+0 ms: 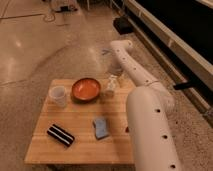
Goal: Place the bottle in the ceramic bowl
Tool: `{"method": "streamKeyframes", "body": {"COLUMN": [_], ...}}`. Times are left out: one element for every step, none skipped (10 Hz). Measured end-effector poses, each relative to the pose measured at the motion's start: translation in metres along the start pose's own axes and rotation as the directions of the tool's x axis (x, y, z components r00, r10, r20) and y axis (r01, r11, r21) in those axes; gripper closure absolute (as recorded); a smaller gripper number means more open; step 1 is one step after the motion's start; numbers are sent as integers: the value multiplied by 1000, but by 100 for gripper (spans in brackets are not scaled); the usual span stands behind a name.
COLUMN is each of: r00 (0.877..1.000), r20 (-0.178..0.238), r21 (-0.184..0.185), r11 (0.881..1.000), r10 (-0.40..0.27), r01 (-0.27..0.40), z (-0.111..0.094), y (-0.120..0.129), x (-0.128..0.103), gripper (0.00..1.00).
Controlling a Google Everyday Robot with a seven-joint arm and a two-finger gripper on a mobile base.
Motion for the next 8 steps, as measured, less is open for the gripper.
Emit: {"method": "streamKeyframes", "body": {"r00": [1000, 1000, 1000, 999, 998, 997, 993, 987], "r20": [6, 5, -1, -14, -45, -73, -116, -157], "r21": [-5, -7, -10, -17, -24, -29, -36, -50], "r11": [1000, 1000, 1000, 999, 999, 999, 999, 998], "r10": [-9, -20, -29, -37, -42, -39, -35, -36], "r01": [9, 20, 29, 37, 41, 37, 31, 28], "z": [7, 23, 32, 40, 45, 50, 53, 59], "y": [1, 2, 2, 0, -2, -2, -2, 0], "x": [-1, 1, 2, 3, 9, 15, 24, 32], "gripper": [20, 20, 20, 20, 20, 20, 20, 20]}}
